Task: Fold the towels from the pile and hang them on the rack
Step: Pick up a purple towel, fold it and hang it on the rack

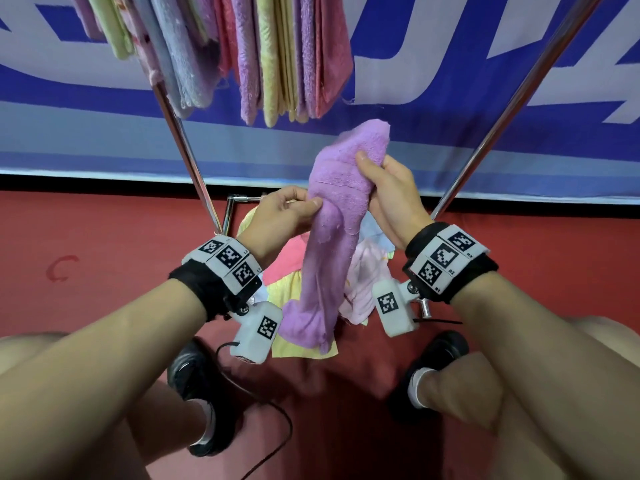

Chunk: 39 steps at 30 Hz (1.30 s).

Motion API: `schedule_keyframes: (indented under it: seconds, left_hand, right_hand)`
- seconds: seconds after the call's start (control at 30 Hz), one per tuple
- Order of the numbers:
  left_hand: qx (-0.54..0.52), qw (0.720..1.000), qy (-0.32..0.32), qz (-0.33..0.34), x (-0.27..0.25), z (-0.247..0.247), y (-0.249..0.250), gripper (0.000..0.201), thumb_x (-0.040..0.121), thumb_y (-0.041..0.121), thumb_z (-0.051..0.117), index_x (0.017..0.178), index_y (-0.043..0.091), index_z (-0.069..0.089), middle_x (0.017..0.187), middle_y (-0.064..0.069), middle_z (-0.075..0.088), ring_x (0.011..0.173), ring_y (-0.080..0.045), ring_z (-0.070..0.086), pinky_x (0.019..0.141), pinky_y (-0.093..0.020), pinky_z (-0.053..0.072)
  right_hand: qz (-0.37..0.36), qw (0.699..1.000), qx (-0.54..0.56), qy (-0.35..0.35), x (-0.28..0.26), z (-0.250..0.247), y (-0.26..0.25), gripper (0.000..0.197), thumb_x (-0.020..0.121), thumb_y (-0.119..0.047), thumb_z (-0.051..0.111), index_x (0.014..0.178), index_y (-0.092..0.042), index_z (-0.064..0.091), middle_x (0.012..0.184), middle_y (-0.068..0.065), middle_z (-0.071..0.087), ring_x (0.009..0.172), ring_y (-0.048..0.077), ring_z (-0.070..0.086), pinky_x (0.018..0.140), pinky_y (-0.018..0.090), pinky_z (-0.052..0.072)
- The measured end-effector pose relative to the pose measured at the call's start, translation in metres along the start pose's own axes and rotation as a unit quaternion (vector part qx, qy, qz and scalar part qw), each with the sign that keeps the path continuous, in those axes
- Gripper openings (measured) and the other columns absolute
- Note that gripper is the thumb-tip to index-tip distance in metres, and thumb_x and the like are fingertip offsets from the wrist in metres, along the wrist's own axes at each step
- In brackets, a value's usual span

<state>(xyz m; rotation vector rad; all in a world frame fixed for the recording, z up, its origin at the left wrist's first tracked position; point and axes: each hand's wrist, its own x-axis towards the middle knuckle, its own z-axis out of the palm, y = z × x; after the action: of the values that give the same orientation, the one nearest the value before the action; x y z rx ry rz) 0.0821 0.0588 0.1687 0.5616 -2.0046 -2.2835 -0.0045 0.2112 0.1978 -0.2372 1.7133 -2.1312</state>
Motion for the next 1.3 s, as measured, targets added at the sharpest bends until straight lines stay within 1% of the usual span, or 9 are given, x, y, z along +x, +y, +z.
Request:
schedule_keyframes:
  seconds: [0.23, 0.5, 0.57, 0.77, 0.83, 0.93, 1.0, 1.13, 1.3]
  left_hand:
    - [0.027, 0.999, -0.029, 0.003, 0.000, 0.001, -0.002, 0.038, 0.095, 0.005, 0.064, 0.132, 0.005, 0.056, 0.099, -0.012, 0.064, 0.091, -0.020, 0.063, 0.085, -0.043, 0.057]
    - [0.153, 0.985, 0.012, 0.078, -0.004, 0.006, 0.001, 0.014, 0.096, 0.009, 0.063, 0.090, -0.004, 0.064, 0.086, -0.009, 0.063, 0.081, -0.015, 0.057, 0.085, -0.028, 0.047]
    - [0.097, 0.994, -0.016, 0.057, -0.006, 0.008, 0.002, 0.010, 0.096, 0.010, 0.064, 0.091, 0.003, 0.060, 0.084, -0.014, 0.062, 0.081, -0.021, 0.058, 0.086, -0.037, 0.049]
    - [0.115, 0.991, -0.037, 0.058, -0.012, 0.014, 0.004, 0.019, 0.091, 0.011, 0.072, 0.104, -0.003, 0.071, 0.091, -0.013, 0.075, 0.076, -0.015, 0.067, 0.070, -0.033, 0.055]
    - [0.089, 0.994, -0.036, 0.046, -0.012, 0.015, 0.013, 0.019, 0.093, 0.013, 0.069, 0.102, -0.003, 0.071, 0.092, -0.019, 0.073, 0.078, -0.021, 0.064, 0.071, -0.039, 0.056]
    - [0.042, 0.997, -0.017, 0.055, -0.006, 0.010, 0.034, 0.020, 0.098, 0.018, 0.062, 0.105, 0.001, 0.070, 0.086, -0.012, 0.065, 0.074, -0.020, 0.056, 0.062, -0.029, 0.048]
    - [0.039, 0.997, 0.022, 0.063, 0.003, -0.001, 0.045, 0.024, 0.101, 0.022, 0.057, 0.105, 0.003, 0.071, 0.084, -0.010, 0.065, 0.070, -0.019, 0.056, 0.059, -0.026, 0.046]
    - [0.132, 0.984, 0.102, 0.055, 0.008, -0.013, 0.042, 0.034, 0.095, 0.043, 0.065, 0.084, 0.010, 0.064, 0.058, -0.002, 0.056, 0.046, -0.019, 0.052, 0.049, -0.030, 0.046]
    - [0.165, 0.981, 0.091, 0.050, -0.003, -0.007, 0.017, 0.046, 0.074, 0.049, 0.084, 0.084, 0.011, 0.060, 0.071, -0.006, 0.064, 0.064, -0.016, 0.060, 0.064, -0.037, 0.055]
  right_hand:
    - [0.008, 1.000, 0.009, -0.012, 0.001, 0.000, -0.010, 0.015, 0.103, -0.014, 0.057, 0.106, -0.005, 0.068, 0.107, 0.018, 0.072, 0.100, 0.028, 0.069, 0.103, 0.054, 0.050]
    - [-0.030, 0.998, -0.050, 0.024, 0.007, -0.007, -0.013, 0.046, 0.089, -0.031, 0.068, 0.109, 0.010, 0.065, 0.105, 0.020, 0.072, 0.097, 0.029, 0.068, 0.099, 0.059, 0.052]
    - [-0.047, 0.996, -0.069, 0.027, 0.009, -0.008, -0.012, 0.039, 0.090, -0.029, 0.069, 0.104, 0.007, 0.067, 0.100, 0.016, 0.072, 0.094, 0.025, 0.068, 0.096, 0.054, 0.055]
    - [-0.087, 0.989, -0.115, 0.030, 0.011, -0.010, -0.012, 0.015, 0.097, -0.020, 0.068, 0.102, -0.008, 0.074, 0.101, 0.013, 0.076, 0.092, 0.020, 0.071, 0.090, 0.044, 0.059]
    - [-0.070, 0.993, -0.090, 0.042, 0.012, -0.009, -0.013, 0.025, 0.094, -0.030, 0.070, 0.101, -0.006, 0.072, 0.096, 0.009, 0.074, 0.091, 0.020, 0.070, 0.088, 0.040, 0.056]
    - [0.065, 0.995, 0.010, -0.071, 0.003, -0.005, -0.001, 0.065, 0.085, -0.053, 0.070, 0.120, 0.002, 0.068, 0.120, 0.020, 0.072, 0.117, 0.030, 0.068, 0.108, 0.045, 0.049]
    - [0.104, 0.985, -0.032, -0.132, -0.005, 0.003, 0.012, 0.062, 0.082, -0.048, 0.074, 0.121, 0.001, 0.069, 0.123, 0.021, 0.071, 0.119, 0.030, 0.067, 0.112, 0.048, 0.047]
    - [0.038, 0.990, -0.109, -0.078, -0.007, 0.010, 0.022, 0.044, 0.079, -0.027, 0.073, 0.116, -0.003, 0.073, 0.116, 0.014, 0.075, 0.115, 0.026, 0.070, 0.109, 0.049, 0.050]
    - [0.020, 0.998, -0.051, 0.004, -0.001, 0.006, 0.012, 0.031, 0.097, -0.014, 0.067, 0.121, 0.005, 0.069, 0.117, 0.020, 0.074, 0.114, 0.031, 0.070, 0.107, 0.048, 0.052]
